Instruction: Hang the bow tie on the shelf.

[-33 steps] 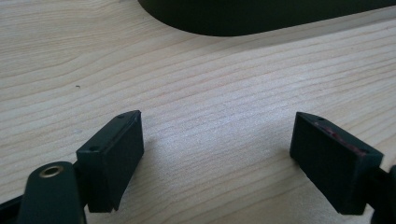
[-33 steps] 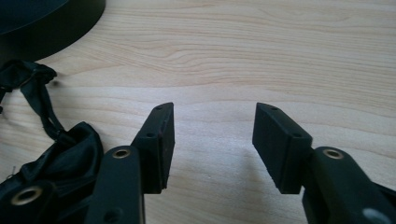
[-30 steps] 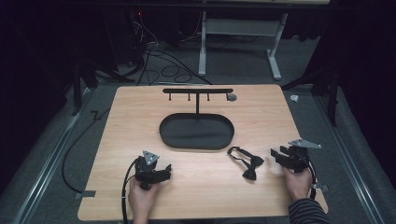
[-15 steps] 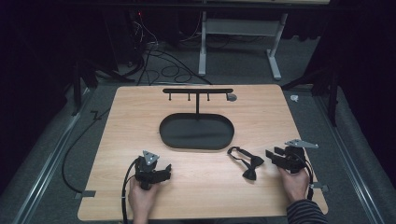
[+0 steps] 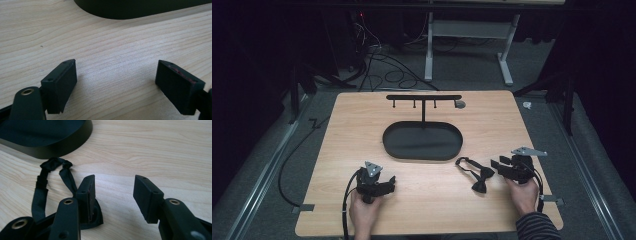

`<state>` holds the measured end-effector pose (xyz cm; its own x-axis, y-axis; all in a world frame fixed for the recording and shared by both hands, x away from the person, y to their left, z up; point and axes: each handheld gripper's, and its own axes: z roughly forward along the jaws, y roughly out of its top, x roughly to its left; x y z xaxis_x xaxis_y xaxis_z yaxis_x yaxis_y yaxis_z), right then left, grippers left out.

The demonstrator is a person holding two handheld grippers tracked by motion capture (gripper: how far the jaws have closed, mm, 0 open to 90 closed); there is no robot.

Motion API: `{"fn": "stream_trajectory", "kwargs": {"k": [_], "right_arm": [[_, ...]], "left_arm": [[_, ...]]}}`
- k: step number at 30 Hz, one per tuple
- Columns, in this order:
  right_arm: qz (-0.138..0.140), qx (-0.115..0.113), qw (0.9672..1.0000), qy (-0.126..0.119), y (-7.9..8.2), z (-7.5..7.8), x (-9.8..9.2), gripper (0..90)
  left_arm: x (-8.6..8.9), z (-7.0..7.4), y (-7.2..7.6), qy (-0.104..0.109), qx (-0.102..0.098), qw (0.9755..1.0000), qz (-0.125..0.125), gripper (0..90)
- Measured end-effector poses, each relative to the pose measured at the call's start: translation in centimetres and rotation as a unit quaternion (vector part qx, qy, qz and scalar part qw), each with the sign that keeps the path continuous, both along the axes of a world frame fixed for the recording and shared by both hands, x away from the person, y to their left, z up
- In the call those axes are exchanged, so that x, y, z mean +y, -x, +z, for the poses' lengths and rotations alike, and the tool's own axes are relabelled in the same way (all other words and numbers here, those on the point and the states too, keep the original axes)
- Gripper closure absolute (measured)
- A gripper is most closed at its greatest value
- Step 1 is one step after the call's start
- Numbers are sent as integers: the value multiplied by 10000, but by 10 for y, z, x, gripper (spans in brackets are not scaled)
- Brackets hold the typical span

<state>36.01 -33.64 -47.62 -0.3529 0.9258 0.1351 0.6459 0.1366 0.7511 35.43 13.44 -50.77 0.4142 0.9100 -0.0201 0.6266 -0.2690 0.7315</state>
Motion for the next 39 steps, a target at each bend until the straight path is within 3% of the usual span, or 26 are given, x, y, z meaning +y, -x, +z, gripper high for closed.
{"fn": "stream_trajectory", "kwargs": {"k": [12, 26, 39], "right_arm": [[254, -5, 9997, -20, -4, 6, 16, 541], [493, 72, 9987, -81, -12, 3, 35, 540], [718, 190, 9972, 11, -19, -3, 54, 552]], "left_arm": [[0, 0, 0, -1, 2, 10000, -1, 179], [0, 0, 0, 1, 0, 10000, 1, 179], [0, 0, 0, 2, 8, 10000, -6, 179]]}}
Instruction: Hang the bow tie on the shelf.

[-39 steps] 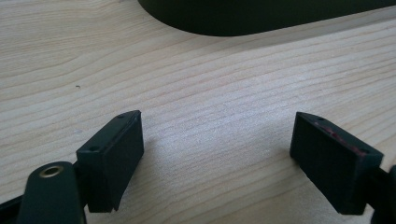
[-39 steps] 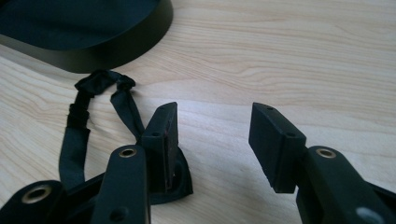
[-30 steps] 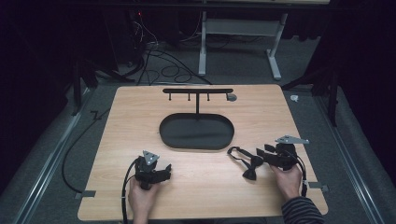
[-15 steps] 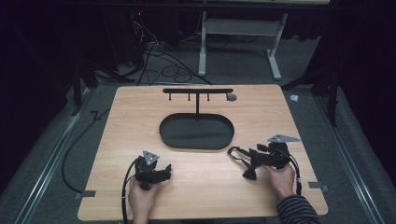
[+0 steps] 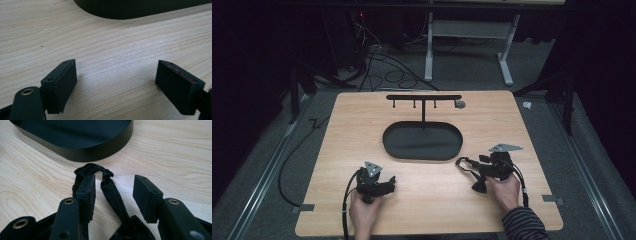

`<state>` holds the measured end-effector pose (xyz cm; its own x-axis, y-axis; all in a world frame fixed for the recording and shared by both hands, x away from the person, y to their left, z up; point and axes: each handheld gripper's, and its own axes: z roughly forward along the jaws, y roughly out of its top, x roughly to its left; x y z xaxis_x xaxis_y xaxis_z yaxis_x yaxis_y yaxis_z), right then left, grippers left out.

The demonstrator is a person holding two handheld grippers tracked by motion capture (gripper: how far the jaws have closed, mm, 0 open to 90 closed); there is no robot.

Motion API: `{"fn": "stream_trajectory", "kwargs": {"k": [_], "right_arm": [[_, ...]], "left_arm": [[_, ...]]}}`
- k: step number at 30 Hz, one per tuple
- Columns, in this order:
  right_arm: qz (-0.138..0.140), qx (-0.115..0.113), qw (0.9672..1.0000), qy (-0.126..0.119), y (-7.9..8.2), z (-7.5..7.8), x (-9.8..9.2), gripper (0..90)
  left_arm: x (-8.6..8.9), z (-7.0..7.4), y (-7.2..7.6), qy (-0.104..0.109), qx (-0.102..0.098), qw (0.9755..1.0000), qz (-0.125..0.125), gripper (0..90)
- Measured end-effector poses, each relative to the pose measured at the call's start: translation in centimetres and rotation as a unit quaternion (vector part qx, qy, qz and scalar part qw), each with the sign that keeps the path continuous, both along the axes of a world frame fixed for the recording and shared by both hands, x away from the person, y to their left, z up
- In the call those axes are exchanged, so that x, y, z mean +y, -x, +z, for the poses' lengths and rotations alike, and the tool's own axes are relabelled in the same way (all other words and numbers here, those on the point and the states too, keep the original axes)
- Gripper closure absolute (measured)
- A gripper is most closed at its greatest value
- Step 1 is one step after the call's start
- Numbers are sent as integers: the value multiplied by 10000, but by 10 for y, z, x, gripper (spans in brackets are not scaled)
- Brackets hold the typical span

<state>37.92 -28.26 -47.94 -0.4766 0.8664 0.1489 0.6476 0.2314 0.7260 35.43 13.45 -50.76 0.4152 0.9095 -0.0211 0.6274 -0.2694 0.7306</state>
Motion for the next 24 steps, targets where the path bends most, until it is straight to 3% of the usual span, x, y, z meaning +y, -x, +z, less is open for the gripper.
{"fn": "stream_trajectory", "kwargs": {"k": [14, 19, 20, 24], "right_arm": [[104, 275, 9995, 136, -6, -11, 8, 658], [214, 367, 9989, 209, -7, -13, 9, 773], [291, 390, 9986, 216, -7, -13, 10, 832], [462, 278, 9979, 349, -4, -11, 12, 888]], "left_arm": [[0, 0, 0, 2, -2, 10000, 0, 179], [0, 0, 0, 2, -2, 10000, 0, 179], [0, 0, 0, 4, -2, 10000, 0, 179], [0, 0, 0, 3, -2, 10000, 0, 179]]}}
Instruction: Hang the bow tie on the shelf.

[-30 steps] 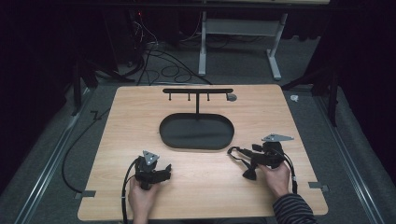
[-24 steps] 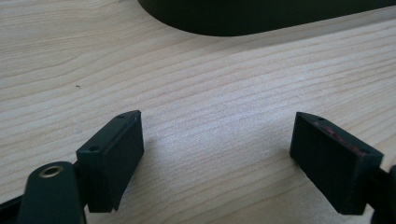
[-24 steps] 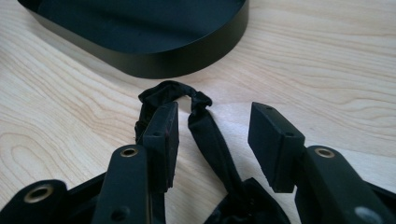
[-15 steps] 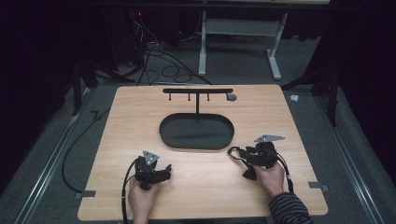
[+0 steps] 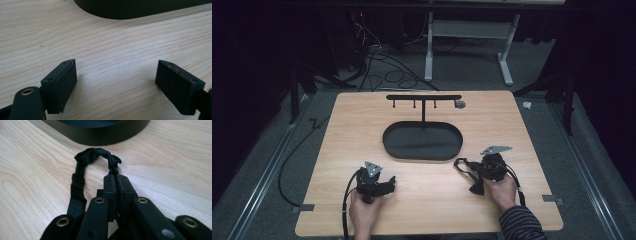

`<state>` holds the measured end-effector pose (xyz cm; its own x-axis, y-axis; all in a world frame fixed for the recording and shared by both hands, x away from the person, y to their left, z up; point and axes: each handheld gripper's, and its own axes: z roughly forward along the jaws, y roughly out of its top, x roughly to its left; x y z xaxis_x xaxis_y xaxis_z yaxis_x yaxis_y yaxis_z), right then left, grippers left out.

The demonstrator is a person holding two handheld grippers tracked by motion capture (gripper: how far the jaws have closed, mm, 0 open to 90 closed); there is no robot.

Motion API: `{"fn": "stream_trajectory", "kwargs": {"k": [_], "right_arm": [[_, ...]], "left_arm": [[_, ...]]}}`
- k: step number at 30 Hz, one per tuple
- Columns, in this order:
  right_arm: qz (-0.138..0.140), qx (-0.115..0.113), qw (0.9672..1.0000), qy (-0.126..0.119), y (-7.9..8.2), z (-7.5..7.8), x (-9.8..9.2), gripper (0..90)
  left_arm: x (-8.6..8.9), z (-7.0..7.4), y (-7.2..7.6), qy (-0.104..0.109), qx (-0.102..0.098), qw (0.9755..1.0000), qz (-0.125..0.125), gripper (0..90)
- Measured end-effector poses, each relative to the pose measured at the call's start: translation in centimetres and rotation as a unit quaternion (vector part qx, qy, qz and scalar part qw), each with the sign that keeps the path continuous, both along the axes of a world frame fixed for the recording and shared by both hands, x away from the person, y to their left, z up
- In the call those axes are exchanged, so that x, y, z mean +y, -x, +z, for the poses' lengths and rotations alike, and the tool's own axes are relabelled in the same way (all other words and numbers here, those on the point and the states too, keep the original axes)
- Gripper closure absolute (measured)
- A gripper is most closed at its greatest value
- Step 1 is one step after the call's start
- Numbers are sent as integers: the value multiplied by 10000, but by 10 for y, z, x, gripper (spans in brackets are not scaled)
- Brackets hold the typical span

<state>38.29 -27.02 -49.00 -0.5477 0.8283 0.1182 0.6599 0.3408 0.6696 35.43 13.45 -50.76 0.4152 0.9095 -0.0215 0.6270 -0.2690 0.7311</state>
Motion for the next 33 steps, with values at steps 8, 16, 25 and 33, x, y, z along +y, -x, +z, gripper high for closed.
{"fn": "stream_trajectory", "kwargs": {"k": [8, 16, 25, 33], "right_arm": [[40, -216, 9997, -102, 6, 10, -3, 899], [-5, -391, 9988, -290, 9, 26, -11, 900], [27, -647, 9970, -427, 12, 44, -12, 900], [119, -809, 9956, -468, 13, 57, -9, 900]], "left_arm": [[0, 0, 0, -1, 0, 10000, -2, 178], [0, 0, 0, -1, 0, 10000, -2, 178], [0, 0, 0, -1, 1, 10000, -3, 178], [0, 0, 0, -1, 0, 10000, -5, 178]]}}
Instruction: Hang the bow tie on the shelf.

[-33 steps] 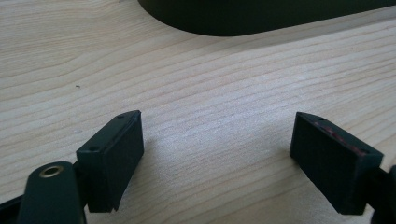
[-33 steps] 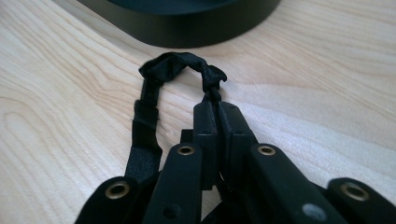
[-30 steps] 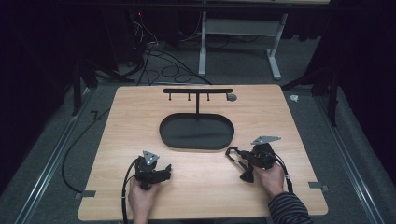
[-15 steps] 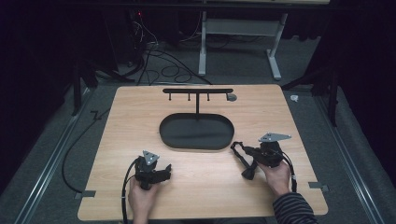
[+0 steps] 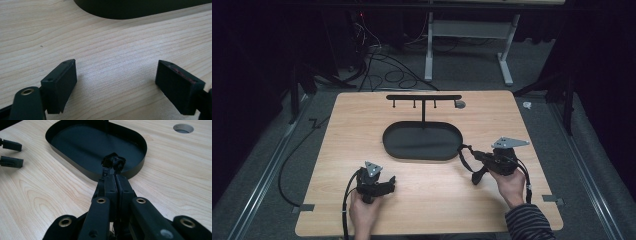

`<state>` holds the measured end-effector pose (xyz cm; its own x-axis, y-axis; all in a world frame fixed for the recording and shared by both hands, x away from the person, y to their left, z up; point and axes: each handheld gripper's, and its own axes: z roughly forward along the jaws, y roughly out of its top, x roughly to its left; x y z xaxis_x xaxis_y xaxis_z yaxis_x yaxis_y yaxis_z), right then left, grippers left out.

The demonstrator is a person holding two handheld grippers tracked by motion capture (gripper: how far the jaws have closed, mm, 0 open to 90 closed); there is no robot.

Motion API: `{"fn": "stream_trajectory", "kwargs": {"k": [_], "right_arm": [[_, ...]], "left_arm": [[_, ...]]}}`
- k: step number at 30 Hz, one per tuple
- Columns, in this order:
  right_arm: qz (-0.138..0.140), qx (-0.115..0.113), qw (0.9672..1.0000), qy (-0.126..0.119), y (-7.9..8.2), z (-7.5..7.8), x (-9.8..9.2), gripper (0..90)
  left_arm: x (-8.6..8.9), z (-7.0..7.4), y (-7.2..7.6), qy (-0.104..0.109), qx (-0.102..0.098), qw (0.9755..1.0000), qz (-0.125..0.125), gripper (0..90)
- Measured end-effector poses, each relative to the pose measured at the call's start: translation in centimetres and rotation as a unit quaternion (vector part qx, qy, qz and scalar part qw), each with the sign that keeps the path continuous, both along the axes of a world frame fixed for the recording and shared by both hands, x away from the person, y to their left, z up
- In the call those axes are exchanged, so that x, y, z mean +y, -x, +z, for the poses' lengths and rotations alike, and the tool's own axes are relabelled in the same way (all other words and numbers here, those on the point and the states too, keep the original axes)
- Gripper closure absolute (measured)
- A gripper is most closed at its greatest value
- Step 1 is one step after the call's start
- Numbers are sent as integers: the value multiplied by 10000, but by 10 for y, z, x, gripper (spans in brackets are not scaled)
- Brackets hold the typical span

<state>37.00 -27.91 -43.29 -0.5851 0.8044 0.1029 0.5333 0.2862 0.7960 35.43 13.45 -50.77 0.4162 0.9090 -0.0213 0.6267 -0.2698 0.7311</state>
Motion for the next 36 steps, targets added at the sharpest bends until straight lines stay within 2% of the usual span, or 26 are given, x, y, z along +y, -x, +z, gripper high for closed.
{"fn": "stream_trajectory", "kwargs": {"k": [8, 21, 28, 36], "right_arm": [[37, -118, 9999, 31, -2, 10, 1, 900], [222, -389, 9989, 102, -8, 39, 12, 900], [439, -378, 9981, 211, -21, 49, 29, 900], [528, -498, 9973, 112, -33, 60, 41, 900]], "left_arm": [[0, 0, 0, -2, -1, 10000, -1, 178], [0, 0, 0, -4, -1, 10000, -5, 178], [0, 0, 0, 1, -12, 10000, -4, 179], [0, 0, 0, -1, -11, 10000, -8, 178]]}}
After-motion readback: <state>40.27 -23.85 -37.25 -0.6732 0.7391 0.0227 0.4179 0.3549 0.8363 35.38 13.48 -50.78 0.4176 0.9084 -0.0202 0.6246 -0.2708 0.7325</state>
